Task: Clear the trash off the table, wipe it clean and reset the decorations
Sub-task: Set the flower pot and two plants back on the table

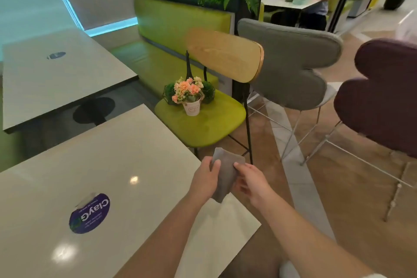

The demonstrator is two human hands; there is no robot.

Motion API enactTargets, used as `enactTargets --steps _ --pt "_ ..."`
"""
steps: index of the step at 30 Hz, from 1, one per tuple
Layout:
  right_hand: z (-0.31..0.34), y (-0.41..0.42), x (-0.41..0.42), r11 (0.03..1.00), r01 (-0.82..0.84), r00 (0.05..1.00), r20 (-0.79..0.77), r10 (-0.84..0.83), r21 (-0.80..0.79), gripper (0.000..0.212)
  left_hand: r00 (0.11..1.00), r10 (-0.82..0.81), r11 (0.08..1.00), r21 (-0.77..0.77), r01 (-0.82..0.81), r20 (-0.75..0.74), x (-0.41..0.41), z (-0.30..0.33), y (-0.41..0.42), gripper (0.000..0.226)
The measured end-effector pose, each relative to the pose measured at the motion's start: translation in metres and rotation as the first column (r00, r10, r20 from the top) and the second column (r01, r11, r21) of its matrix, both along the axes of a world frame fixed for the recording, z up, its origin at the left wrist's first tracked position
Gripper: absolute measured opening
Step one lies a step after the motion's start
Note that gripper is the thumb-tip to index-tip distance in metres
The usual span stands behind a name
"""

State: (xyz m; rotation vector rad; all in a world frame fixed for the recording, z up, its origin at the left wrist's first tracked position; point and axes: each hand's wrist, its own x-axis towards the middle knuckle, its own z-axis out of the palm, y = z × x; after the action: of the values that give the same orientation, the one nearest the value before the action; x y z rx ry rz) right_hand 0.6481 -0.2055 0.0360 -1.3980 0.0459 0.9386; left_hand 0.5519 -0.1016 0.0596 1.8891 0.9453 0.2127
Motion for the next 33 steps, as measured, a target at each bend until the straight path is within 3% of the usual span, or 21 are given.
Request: enactTargets --steps 6,12,17,25,33 --pt "0.012 0.008 0.096 0.976 -0.204 0.979 -0.037 0.201 -0.075 0.030 0.990 0.133 0.991 0.014 -0.134 0.048 0.098 0.012 0.004 0.037" --pt "0.011 0.009 0.183 0.943 -0.331 0.931 -0.151 0.332 0.030 0.042 0.959 0.253 0.967 -0.038 -0.250 0.130 0.186 0.027 0.004 0.027" --pt "0.014 0.020 0.243 0.931 -0.361 0.910 -0.201 0.363 0.052 0.031 0.924 0.360 0.931 -0.117 -0.347 0.128 0.234 0.018 0.016 0.030" --pt "-0.006 0.075 0.298 0.898 -0.437 0.899 -0.046 0.435 -0.043 0.017 0.904 0.428 0.893 -0.148 -0.426 -0.021 0.261 -0.020 0.066 0.032" --pt "-0.030 0.161 0.342 0.828 -0.495 0.829 0.142 0.541 -0.263 0.025 0.876 0.458 0.868 -0.136 -0.477 -0.151 0.288 -0.060 0.134 0.039"
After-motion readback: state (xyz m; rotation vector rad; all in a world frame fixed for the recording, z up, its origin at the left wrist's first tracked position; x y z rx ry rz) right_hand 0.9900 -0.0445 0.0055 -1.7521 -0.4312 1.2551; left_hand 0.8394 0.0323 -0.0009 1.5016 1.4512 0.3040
